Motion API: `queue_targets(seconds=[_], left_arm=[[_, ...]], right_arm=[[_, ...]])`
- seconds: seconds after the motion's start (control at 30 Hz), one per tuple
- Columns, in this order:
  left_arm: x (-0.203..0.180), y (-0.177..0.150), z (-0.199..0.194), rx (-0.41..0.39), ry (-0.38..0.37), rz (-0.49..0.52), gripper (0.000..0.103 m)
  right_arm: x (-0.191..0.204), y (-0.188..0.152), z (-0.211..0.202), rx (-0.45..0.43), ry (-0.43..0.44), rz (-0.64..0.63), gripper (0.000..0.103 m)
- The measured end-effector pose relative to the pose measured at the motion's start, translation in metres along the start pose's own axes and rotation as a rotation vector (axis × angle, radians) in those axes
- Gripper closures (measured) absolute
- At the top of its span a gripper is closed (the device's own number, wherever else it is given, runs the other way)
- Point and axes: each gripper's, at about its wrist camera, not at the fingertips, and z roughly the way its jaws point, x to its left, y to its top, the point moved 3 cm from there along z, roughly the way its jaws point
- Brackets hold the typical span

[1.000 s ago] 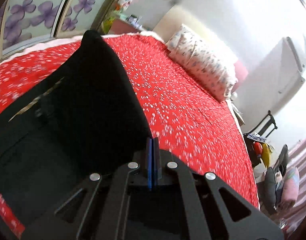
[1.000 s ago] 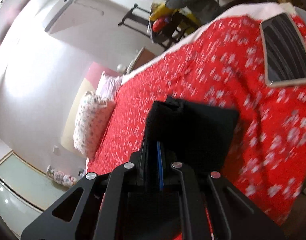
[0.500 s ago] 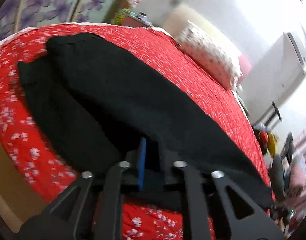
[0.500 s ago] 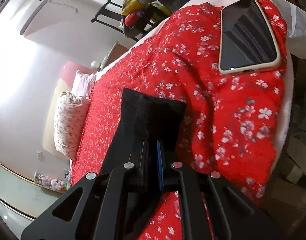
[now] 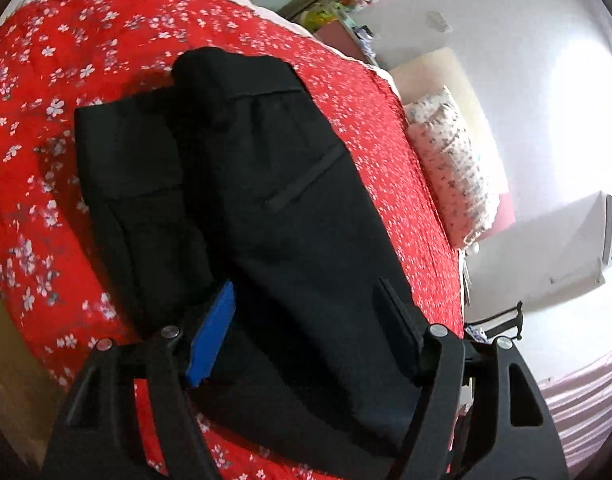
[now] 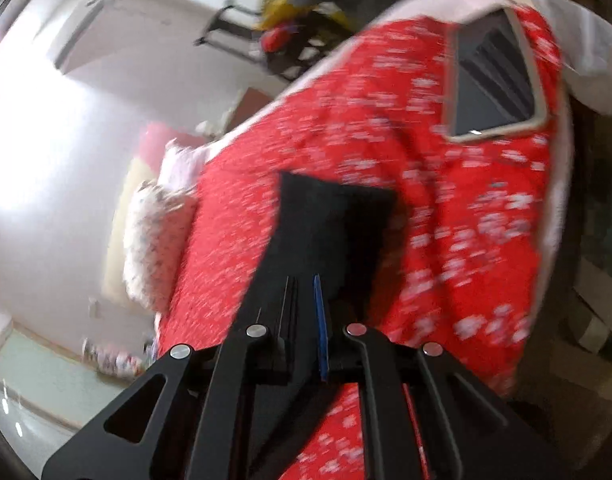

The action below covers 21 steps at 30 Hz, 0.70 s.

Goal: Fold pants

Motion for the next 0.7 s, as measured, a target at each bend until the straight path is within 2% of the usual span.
queue_targets(seconds=[0.03,0.07,0.1,0.2,0.27,0.3,0.33,0.4,0.53,0.7], left_arm=[[0.002,0.003,0.001,-0.002,0.0,-0.012,0.033],[0.002,0.005,0.002,-0.002,0.001,-0.022,0.033],[0.003,0.007,0.002,-0.005,0.003,-0.028,0.032],[0.003,0.018,0.005,-0.02,0.011,-0.04,0.03],[0.003,0.023,0.004,-0.031,0.02,-0.037,0.03],[0.0,0.025,0.006,-0.031,0.026,-0.036,0.03],[0.0,0.027,0.007,-0.033,0.032,-0.036,0.03],[-0.002,0.025,0.008,-0.035,0.038,-0.033,0.03],[-0.003,0.025,0.008,-0.038,0.043,-0.022,0.03],[-0.003,0.025,0.008,-0.036,0.042,-0.016,0.03]], right_arm=[[0.015,-0.008,0.0,0.022,0.031,-0.059,0.081],[0.026,-0.016,0.001,0.047,0.062,-0.103,0.045],[0.036,-0.026,0.002,0.073,0.101,-0.139,0.021],[0.065,-0.068,0.005,0.211,0.311,-0.203,0.026],[0.07,-0.086,0.013,0.305,0.367,-0.202,0.034],[0.072,-0.094,0.018,0.357,0.384,-0.197,0.042],[0.073,-0.105,0.024,0.419,0.399,-0.188,0.046],[0.074,-0.123,0.033,0.51,0.408,-0.184,0.053],[0.079,-0.145,0.044,0.621,0.383,-0.213,0.054],[0.075,-0.168,0.059,0.728,0.289,-0.226,0.054]])
